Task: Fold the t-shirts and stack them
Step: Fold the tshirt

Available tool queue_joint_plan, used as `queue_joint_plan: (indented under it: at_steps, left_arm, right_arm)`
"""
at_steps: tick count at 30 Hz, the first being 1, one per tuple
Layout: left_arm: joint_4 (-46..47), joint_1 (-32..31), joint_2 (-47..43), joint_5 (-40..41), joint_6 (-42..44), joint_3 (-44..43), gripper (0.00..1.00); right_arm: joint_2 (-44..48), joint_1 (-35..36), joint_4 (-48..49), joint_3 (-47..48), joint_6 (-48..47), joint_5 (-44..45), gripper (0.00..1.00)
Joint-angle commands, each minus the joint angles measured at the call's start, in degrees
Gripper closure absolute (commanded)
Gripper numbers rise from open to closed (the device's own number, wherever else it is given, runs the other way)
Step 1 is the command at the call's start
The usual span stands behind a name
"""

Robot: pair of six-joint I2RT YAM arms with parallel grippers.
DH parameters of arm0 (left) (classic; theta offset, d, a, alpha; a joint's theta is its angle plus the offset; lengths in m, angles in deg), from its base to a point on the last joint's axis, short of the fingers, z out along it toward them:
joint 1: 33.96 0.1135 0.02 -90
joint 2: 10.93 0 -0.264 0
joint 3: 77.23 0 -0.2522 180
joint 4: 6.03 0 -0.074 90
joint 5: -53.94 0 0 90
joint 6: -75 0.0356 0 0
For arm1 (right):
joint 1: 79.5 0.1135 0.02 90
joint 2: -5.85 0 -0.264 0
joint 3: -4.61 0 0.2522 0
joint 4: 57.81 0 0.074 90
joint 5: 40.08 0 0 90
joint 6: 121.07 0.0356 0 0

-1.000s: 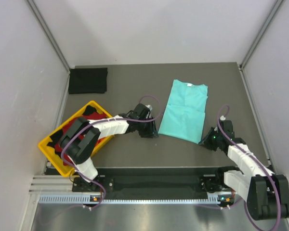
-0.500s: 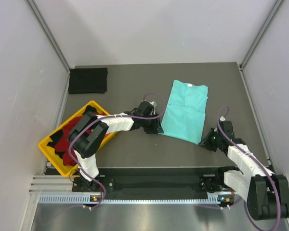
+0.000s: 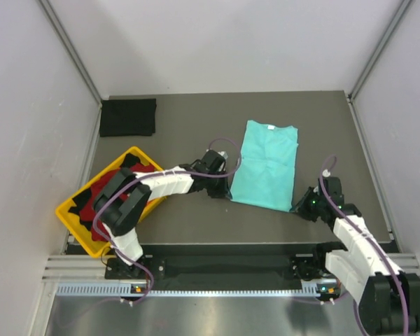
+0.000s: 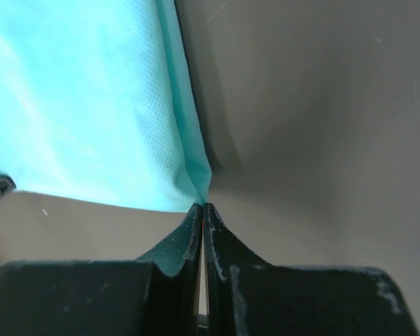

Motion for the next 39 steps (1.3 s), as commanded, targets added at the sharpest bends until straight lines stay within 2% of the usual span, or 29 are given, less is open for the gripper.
queue_joint_plan:
  at_steps: [1, 10, 17, 24, 31, 39]
  left_arm:
    - [-4.67, -2.47, -7.87, 3.03, -0.28, 1.67, 1.0]
    - [-8.72, -6.08, -13.68, 4.54, -2.48, 2.38, 1.0]
    - [-12.22, -5.91, -12.46, 6.2, -0.99, -2.79, 1.0]
    - [-15.39, -2.75, -6.4, 6.03, 1.56, -16.39, 1.0]
    - [-17.51, 3.49, 2.48, 3.4, 3.58, -30.83, 1.0]
    - [-8.2, 11.23, 12.15, -6.53, 3.32, -42.69, 1.0]
  right_arm:
    - [4.48, 0.38, -6.29, 3.3, -0.99, 1.44, 1.0]
    - [15.82, 0.74, -14.73, 5.41, -0.29, 0.57, 1.0]
    - [15.57, 0.74, -12.46, 9.09, -1.78, -1.63, 1.0]
    - [5.56, 0.82, -8.59, 19.2, -4.77, -0.05, 1.0]
    - [-10.5, 0.3, -2.7, 31.4, -7.49, -0.93, 1.0]
    - [-24.85, -1.81, 2.05, 43.1, -10.57, -2.86, 1.0]
